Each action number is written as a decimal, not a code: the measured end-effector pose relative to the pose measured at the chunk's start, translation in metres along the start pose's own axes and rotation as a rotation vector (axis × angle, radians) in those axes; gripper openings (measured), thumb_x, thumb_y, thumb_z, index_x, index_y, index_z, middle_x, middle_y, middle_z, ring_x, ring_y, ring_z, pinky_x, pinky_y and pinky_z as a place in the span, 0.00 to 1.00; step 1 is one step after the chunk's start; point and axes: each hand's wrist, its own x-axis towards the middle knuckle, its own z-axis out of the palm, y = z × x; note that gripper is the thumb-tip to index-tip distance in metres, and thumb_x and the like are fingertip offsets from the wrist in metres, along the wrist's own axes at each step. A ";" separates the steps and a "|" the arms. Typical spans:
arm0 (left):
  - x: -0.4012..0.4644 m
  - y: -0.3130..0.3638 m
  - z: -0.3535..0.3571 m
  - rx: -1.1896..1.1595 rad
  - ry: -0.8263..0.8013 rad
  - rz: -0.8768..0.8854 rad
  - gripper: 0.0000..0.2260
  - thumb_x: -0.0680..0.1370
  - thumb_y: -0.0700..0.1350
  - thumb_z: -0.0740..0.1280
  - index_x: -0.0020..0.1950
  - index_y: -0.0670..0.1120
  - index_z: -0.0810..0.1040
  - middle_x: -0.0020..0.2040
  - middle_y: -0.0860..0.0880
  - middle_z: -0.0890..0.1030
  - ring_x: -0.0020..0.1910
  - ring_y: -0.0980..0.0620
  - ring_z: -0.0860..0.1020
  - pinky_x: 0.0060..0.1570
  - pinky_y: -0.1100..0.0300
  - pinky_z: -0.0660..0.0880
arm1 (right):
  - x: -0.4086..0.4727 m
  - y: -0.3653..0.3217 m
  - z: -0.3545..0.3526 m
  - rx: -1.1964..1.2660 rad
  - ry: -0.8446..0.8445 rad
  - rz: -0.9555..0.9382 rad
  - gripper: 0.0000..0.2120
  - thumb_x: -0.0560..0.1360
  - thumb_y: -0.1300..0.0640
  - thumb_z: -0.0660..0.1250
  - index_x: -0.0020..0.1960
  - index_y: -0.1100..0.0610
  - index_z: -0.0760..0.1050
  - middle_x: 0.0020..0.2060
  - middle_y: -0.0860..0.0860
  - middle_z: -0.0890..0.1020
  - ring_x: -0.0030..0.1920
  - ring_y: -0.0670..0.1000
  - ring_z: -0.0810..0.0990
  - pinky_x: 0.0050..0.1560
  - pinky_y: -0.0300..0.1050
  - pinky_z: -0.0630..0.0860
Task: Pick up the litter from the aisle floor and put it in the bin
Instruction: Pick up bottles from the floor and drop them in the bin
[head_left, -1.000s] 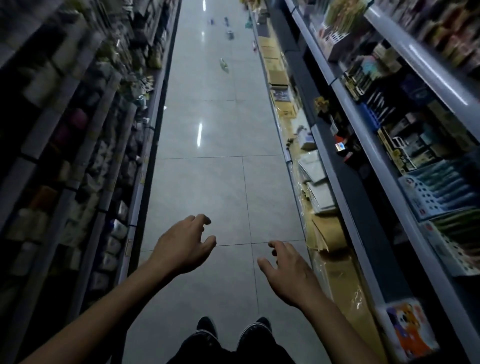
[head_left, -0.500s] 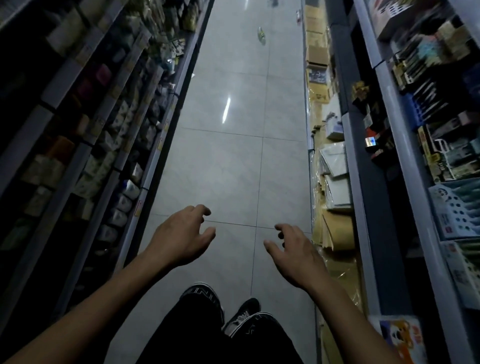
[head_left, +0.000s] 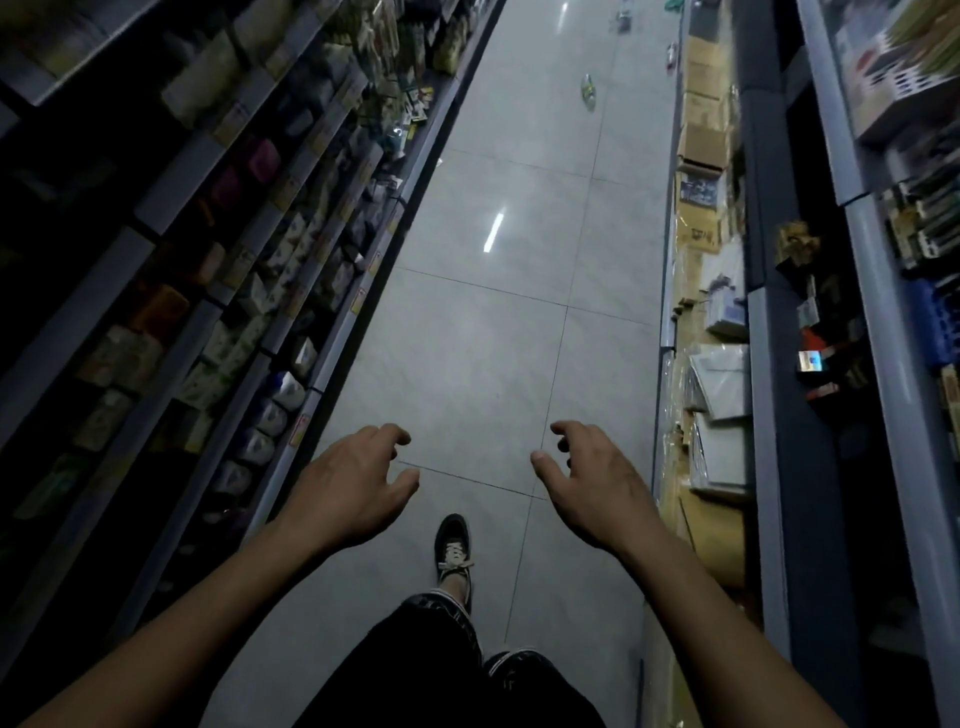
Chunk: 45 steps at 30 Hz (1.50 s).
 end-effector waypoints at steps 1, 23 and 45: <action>0.014 -0.001 -0.005 -0.003 0.000 0.001 0.21 0.78 0.60 0.62 0.70 0.55 0.70 0.61 0.55 0.79 0.58 0.55 0.77 0.52 0.55 0.74 | 0.009 -0.003 -0.005 -0.007 0.002 0.005 0.28 0.79 0.36 0.57 0.74 0.48 0.65 0.65 0.47 0.74 0.60 0.48 0.76 0.59 0.51 0.76; 0.299 0.088 -0.089 0.031 -0.047 0.267 0.21 0.79 0.59 0.62 0.70 0.54 0.71 0.60 0.54 0.79 0.56 0.53 0.78 0.53 0.52 0.77 | 0.150 0.013 -0.080 0.069 0.093 0.255 0.27 0.79 0.36 0.55 0.74 0.46 0.64 0.64 0.45 0.73 0.60 0.46 0.75 0.59 0.48 0.75; 0.523 0.141 -0.154 0.019 0.009 0.001 0.20 0.79 0.59 0.61 0.69 0.56 0.71 0.60 0.57 0.78 0.56 0.55 0.77 0.53 0.52 0.77 | 0.480 0.026 -0.221 -0.170 -0.041 -0.115 0.27 0.81 0.37 0.54 0.74 0.50 0.64 0.65 0.47 0.72 0.65 0.48 0.71 0.60 0.47 0.73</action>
